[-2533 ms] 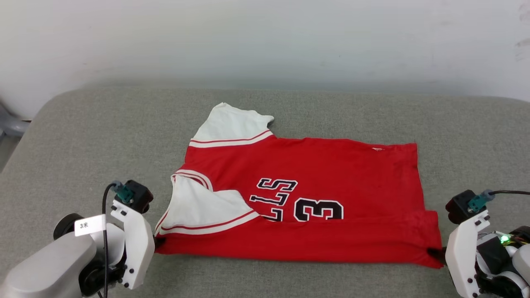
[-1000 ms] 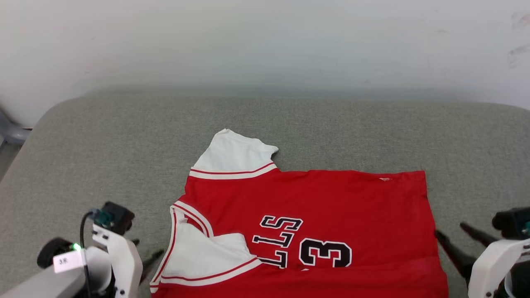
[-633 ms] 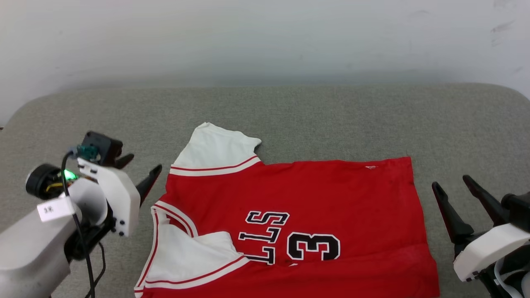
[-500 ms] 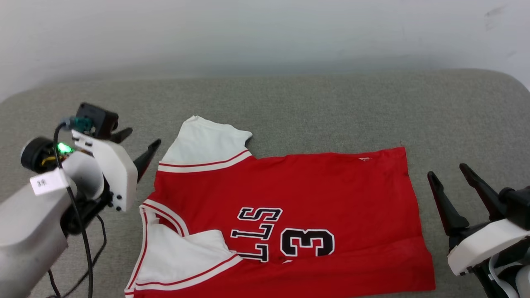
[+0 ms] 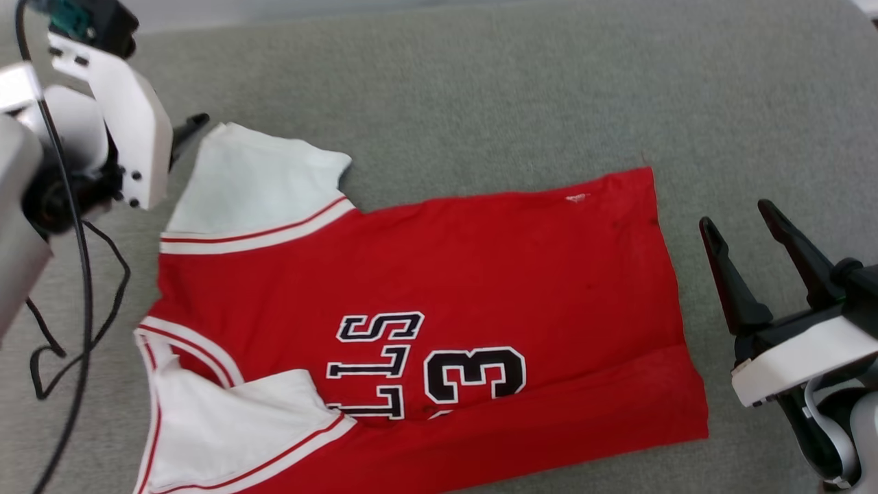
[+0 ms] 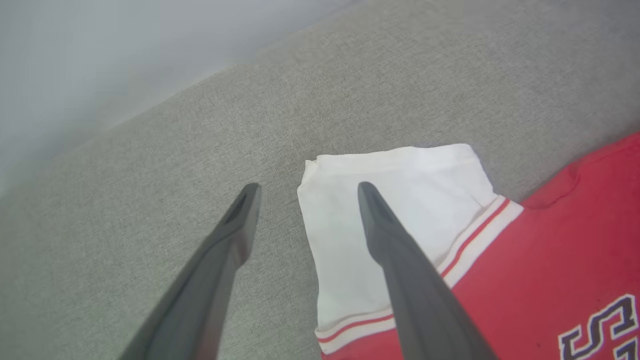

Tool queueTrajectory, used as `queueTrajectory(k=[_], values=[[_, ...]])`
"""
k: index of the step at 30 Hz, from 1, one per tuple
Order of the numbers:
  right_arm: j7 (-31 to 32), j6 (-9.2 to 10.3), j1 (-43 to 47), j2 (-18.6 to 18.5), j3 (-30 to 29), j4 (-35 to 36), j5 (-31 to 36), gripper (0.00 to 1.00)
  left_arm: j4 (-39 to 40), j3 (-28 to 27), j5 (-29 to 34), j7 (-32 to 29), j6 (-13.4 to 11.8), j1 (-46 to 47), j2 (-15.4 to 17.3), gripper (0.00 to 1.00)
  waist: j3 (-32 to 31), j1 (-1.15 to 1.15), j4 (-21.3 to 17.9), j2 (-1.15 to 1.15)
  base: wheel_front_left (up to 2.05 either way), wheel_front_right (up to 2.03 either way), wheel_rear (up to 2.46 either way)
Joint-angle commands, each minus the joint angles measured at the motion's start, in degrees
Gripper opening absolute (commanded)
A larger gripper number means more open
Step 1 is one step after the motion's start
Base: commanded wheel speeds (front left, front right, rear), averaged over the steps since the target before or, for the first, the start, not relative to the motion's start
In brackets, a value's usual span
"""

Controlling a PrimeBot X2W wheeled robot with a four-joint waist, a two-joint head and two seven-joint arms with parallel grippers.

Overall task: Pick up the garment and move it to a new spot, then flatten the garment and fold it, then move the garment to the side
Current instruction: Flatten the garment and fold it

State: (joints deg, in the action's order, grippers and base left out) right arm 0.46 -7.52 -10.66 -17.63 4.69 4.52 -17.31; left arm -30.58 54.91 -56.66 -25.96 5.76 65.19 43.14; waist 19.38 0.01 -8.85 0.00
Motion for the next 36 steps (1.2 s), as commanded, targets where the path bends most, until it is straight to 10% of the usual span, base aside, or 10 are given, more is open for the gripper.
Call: queueTrajectory(k=[1,19,21,36], values=[[-0.35,0.07,-1.25,0.55,0.19,0.16,0.45,1.00,-1.10,0.37,-0.75,-3.19,0.43,1.96,-0.02,1.00,3.86,-0.01,-2.20,0.00,0.00,0.00,0.00],[-2.01,0.07,-5.70,-0.09,0.86,-1.19,0.04,1.00,-9.83,6.66,0.40,-17.01,1.13,4.60,-2.46,1.00,11.17,-0.01,-4.28,0.00,0.00,0.00,0.00],[-1.78,0.07,-5.87,-0.45,0.61,-1.34,-0.02,1.00,-10.00,7.00,0.14,-16.53,1.27,3.83,-2.95,0.04,10.71,-0.01,-3.92,0.00,0.00,0.00,0.00],[10.59,0.07,-14.86,-10.37,3.36,-1.02,-4.98,1.00,-6.81,7.25,1.50,-4.93,1.64,5.59,-5.41,0.00,4.35,-0.01,0.96,0.00,0.00,0.00,0.00]])
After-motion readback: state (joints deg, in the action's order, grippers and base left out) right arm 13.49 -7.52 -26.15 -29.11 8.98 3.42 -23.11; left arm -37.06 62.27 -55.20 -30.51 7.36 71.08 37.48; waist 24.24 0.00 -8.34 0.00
